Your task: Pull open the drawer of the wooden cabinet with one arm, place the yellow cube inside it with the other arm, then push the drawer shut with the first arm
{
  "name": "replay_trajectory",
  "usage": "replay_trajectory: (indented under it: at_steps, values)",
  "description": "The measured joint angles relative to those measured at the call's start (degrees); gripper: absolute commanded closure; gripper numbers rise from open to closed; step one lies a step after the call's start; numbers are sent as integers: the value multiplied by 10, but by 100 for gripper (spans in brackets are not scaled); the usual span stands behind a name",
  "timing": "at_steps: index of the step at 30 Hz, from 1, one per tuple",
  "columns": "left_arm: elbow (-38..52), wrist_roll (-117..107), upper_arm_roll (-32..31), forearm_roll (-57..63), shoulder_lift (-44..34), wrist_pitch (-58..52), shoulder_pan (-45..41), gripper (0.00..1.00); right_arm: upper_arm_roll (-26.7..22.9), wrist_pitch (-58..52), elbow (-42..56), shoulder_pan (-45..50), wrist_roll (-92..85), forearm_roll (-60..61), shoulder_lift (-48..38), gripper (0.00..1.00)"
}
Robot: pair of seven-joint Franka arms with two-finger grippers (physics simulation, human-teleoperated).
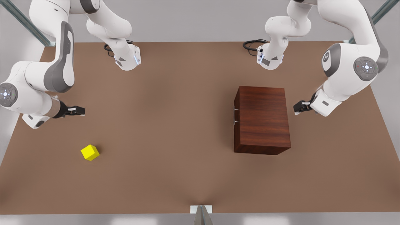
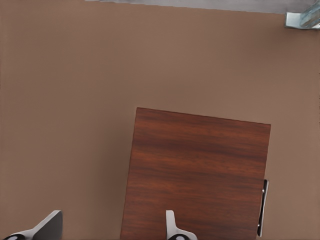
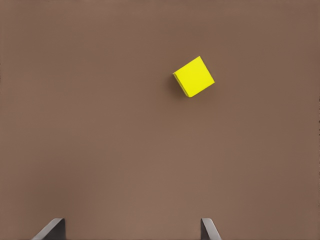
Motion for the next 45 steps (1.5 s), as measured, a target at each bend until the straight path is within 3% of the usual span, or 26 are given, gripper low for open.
replay_trajectory:
  at_steps: [5, 10, 14, 18, 26, 29, 33, 41, 45]
  values:
    - [11, -15, -4, 22, 3, 25, -33, 0, 1, 32, -1, 1, -17, 0, 4, 0]
    - [145, -79, -6, 64, 78, -25, -266, 0, 1, 65, -9, -19, -45, -2, 28, 0]
    - [175, -157, -6, 73, 121, -62, -351, 0, 4, 88, -9, -13, -66, -4, 49, 0]
    - [182, -232, -2, 76, 160, -104, -377, 0, 4, 97, -10, 19, -84, -6, 54, 0]
    - [178, -371, -3, 79, 210, -124, -399, 0, -4, 83, 23, -53, 43, 14, 86, 0]
    - [175, -408, -4, 103, 231, -113, -400, 0, -8, 84, 20, -79, 107, 76, 89, 0]
    - [166, -432, -5, 147, 250, -101, -407, 0, -4, 196, -143, -72, 208, 161, 30, 0]
    - [138, -428, -5, 217, 263, -84, -414, 0, -2, 307, -193, -48, 393, 126, 21, 0]
    - [123, -414, -5, 228, 281, -73, -409, 0, -4, 360, -192, -48, 458, 84, 73, 0]
